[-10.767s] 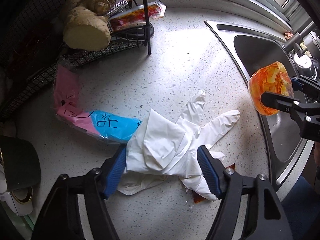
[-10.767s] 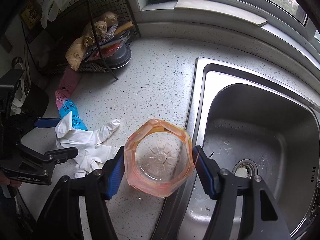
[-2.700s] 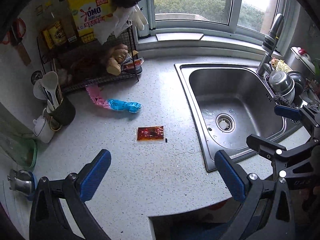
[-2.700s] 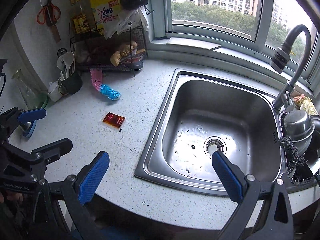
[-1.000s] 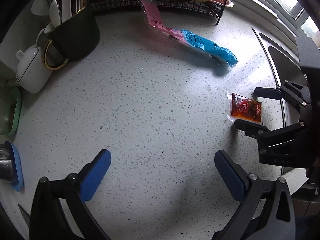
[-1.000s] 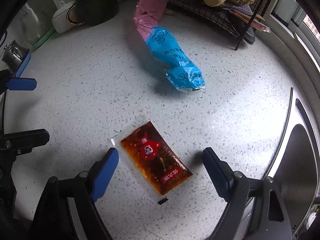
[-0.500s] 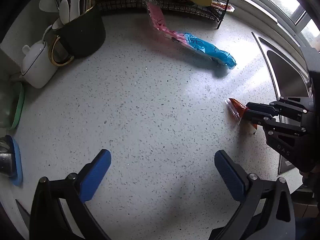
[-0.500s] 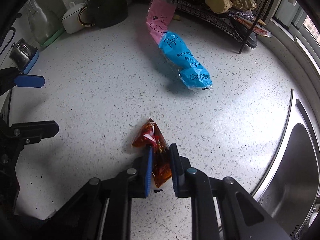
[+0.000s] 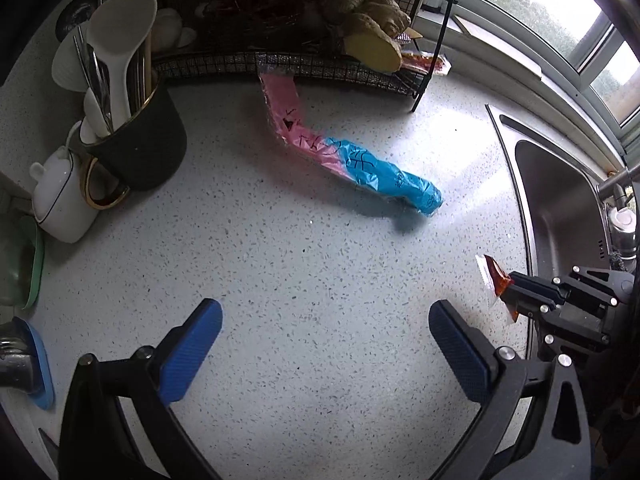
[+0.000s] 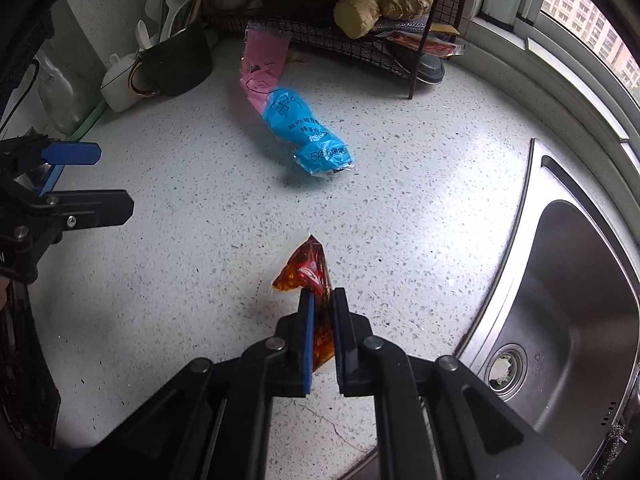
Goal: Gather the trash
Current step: 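Grasp the pink-and-blue plastic bag with the left tool while the right tool holds the packet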
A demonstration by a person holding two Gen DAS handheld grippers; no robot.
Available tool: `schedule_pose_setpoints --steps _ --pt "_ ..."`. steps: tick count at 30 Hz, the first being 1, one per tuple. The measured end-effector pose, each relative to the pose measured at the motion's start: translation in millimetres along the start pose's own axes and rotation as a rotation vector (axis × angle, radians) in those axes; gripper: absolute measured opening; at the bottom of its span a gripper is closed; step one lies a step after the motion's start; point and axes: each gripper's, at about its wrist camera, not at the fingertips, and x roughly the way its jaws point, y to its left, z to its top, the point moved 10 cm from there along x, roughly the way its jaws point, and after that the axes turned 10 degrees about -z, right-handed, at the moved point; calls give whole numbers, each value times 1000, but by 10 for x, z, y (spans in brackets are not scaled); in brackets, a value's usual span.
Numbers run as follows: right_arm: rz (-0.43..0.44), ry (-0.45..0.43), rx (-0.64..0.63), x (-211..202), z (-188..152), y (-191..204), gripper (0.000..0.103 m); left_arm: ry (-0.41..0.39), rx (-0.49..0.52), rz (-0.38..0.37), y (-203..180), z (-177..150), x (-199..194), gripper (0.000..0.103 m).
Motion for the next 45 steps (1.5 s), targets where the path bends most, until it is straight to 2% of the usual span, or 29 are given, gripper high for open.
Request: schedule_pose_setpoints --steps 4,6,9,12,14,19,23,26,28,30,33,36,45 --pt "-16 -8 29 -93 33 -124 7 -20 -84 -26 30 314 90 103" --pt "-23 -11 42 -34 64 -407 7 -25 -121 -37 37 438 165 103" --pt "-36 -11 62 -47 81 -518 7 -10 -155 -35 28 580 321 103" --pt "-40 -6 88 -45 69 -606 8 9 -204 -9 55 679 497 102" --pt "-43 1 101 -35 54 -661 7 19 -243 -24 52 725 622 102" --pt "-43 21 125 58 5 -737 8 25 -298 -5 40 812 844 97" --pt "-41 32 150 89 -30 -800 8 39 -309 29 55 859 989 87" --pt "-35 39 176 87 -56 -845 8 45 -311 33 62 912 1080 74" --pt "-39 39 186 71 -77 -874 8 19 -300 52 43 923 1085 60" --pt "-41 38 195 50 -89 -914 8 6 -286 52 17 950 1086 40" --pt "-44 34 209 19 -130 -945 8 10 -263 25 -44 936 1096 27" --pt "-46 34 222 12 -167 -976 8 30 -232 13 -108 849 1090 21" --pt "-50 15 228 -89 -239 -959 8 97 -65 12 -295 327 898 16"
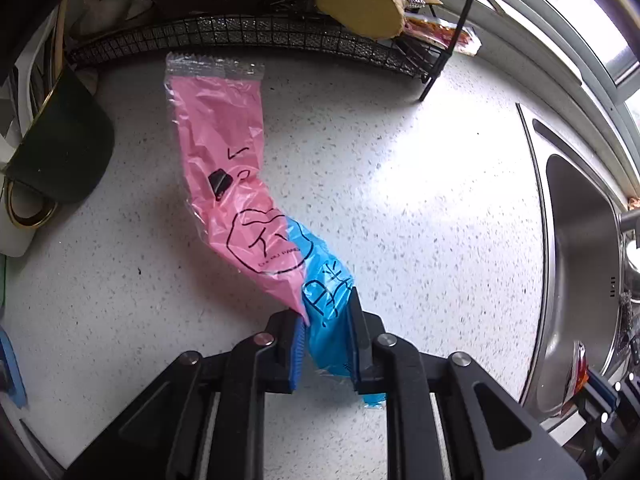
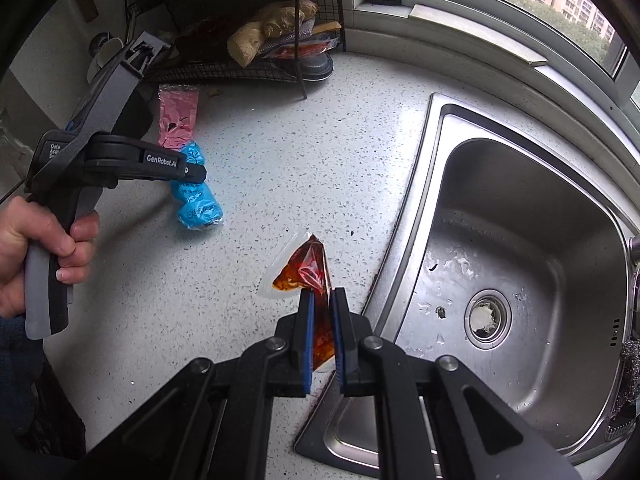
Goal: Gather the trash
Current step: 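Grasp the pink-and-blue plastic bag with the left tool while the right tool holds the packet, then carry the plastic bag and sauce packet down toward the red bucket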
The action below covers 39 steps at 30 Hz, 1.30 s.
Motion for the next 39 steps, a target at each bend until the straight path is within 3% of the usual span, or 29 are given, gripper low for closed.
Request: schedule_pose_setpoints --steps 10,19,25,28,39 --pt "-15 -35 -15 -194 -70 -1 8 22 184 -26 -243 -561 -348 15" --pt "-27 -73 -25 -465 -231 -51 7 1 447 -91 -914 -816 -698 14" --pt "-26 -100 -20 -700 -407 -129 7 25 631 -174 -1342 -1423 -1127 14" --pt "-11 -109 -4 -819 -517 -185 7 42 655 -216 -1558 -1601 -1184 14" --pt "-16 -135 51 -1189 -1231 -573 7 36 704 -194 -2085 -2194 -1205 14"
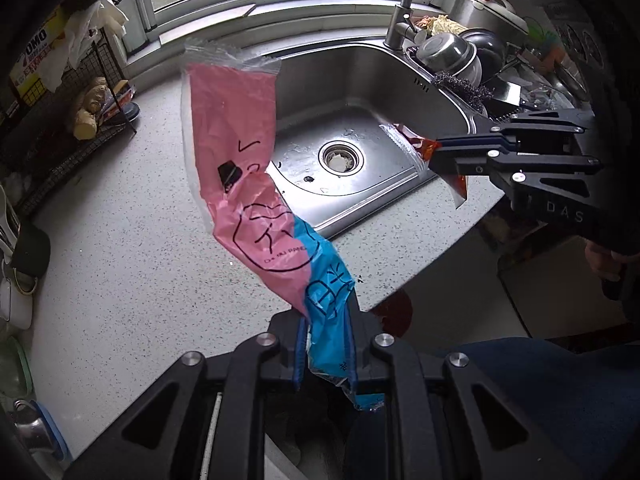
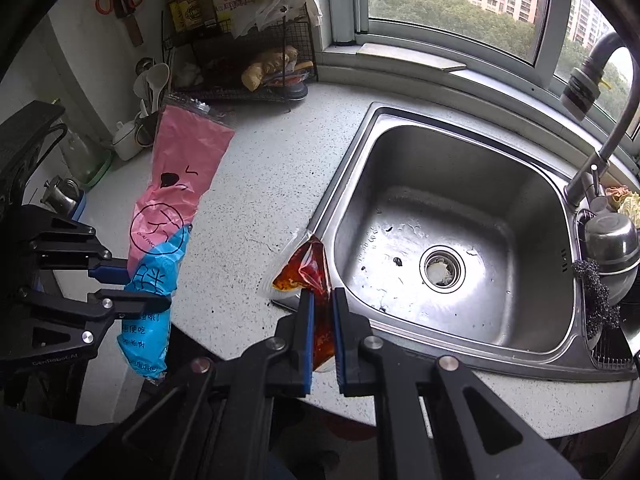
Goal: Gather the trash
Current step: 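Carry the plastic bag and sauce packet down toward the red bucket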
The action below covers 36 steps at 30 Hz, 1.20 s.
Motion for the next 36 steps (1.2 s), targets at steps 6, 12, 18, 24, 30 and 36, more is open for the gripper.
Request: schedule_pose_setpoints --steps 6,12,18,24,30,36 --pt "3 -17 44 -284 -465 -272 7 6 24 18 -556 -198 74 14" --pt "2 -19 73 -525 -1001 -515 7 21 22 20 -1158 -466 221 14" --pt "18 -8 90 -669 -1494 -658 8 51 13 18 -1656 -774 443 14" --pt "49 35 113 -582 -1939 -676 7 100 -5 5 -1925 -953 754 14" --pt "61 86 139 -323 -2265 -664 8 159 -35 -10 -1996 -1069 1239 14" --pt "81 151 190 201 -2598 -712 8 221 -50 -33 -1903 -1187 1940 14"
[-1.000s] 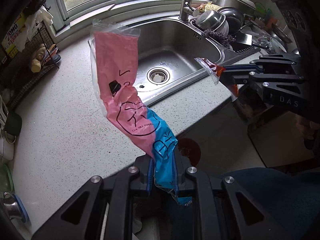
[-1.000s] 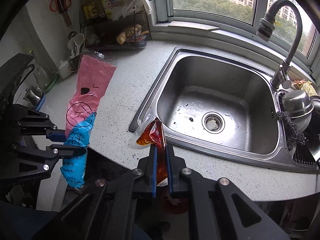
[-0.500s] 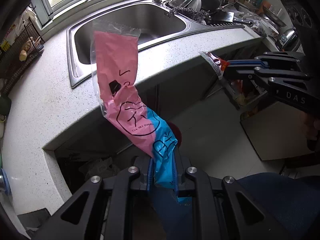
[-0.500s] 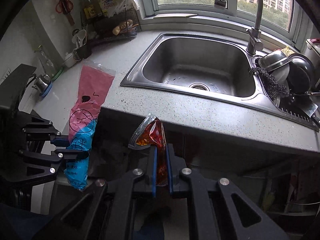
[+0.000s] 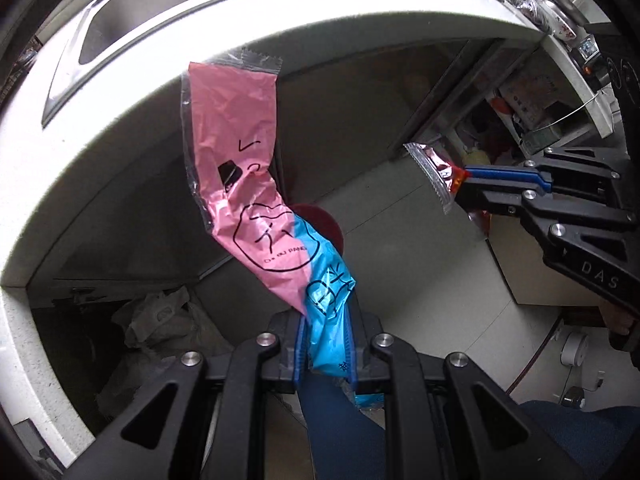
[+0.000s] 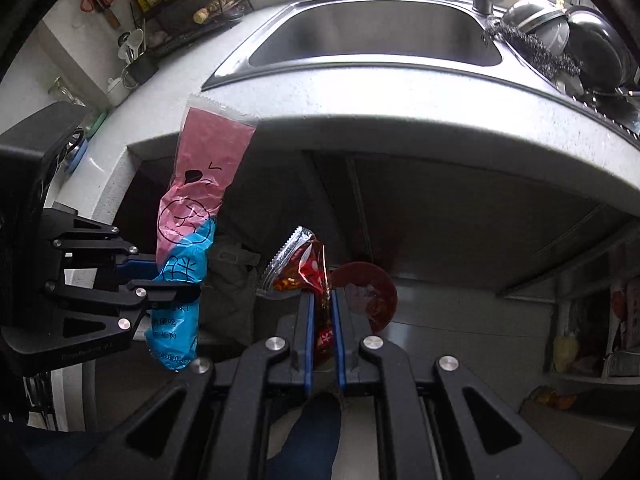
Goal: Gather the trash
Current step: 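Carry the plastic bag and sauce packet down toward the red bucket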
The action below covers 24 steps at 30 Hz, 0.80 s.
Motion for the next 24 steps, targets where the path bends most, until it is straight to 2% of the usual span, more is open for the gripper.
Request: schedule_pose_setpoints --steps 11,16,24 --pt "-8 37 35 1380 -324 -166 7 85 -47 -47 426 -73 1521 14" --pt "-21 56 62 1984 -496 -308 8 133 -26 -50 570 -62 2207 14" --pt "-40 92 102 2537 -687 -512 8 159 -3 -51 708 18 2818 15"
